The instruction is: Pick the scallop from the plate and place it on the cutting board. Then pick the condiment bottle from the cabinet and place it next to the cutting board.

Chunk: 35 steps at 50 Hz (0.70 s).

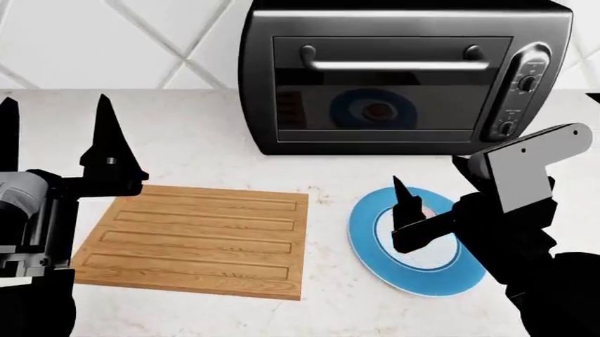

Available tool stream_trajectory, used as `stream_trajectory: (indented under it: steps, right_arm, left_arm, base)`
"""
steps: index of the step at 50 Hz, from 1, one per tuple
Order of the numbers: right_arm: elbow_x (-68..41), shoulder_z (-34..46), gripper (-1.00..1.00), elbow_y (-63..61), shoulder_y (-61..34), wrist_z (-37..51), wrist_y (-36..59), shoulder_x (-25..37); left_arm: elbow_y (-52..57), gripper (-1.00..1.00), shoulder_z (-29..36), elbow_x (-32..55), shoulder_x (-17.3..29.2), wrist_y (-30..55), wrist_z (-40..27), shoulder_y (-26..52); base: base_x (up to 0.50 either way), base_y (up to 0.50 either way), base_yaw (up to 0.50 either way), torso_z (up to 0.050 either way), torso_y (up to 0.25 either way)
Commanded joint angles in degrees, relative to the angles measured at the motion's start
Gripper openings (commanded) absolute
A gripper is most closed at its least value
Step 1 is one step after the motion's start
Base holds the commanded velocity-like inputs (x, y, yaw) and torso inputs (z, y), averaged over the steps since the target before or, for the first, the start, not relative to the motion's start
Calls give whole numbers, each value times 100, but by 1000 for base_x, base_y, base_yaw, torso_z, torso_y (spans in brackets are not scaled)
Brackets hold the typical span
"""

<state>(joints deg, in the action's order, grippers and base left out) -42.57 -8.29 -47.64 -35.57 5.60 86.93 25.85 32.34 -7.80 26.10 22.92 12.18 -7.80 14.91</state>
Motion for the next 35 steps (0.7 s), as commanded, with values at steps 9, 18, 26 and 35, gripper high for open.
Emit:
stream_trajectory:
  steps: [9,18,26,35]
  right_arm:
    - [-4058,-441,100,1614,-383,3303,185,504]
    - [-4236,-166,100,1734,-244,3511,7,692]
    - [-4024,72,100,1692,-133,3279,-186,773]
    - [-3600,281,100,1645,27,2934,-447,916]
  left_arm:
    - [-66,100,36,3,22,-37,4,-7]
    - [-124,100,60,-53,12,-114,9,-45]
    - [-115,100,55,-51,28,-125,-4,-65]
    - [-109,100,86,-80,32,-156,-11,-87]
  base:
    - [0,0,0,0,0]
    - [0,0,0,0,0]
    - [0,0,0,0,0]
    - [0,0,0,0,0]
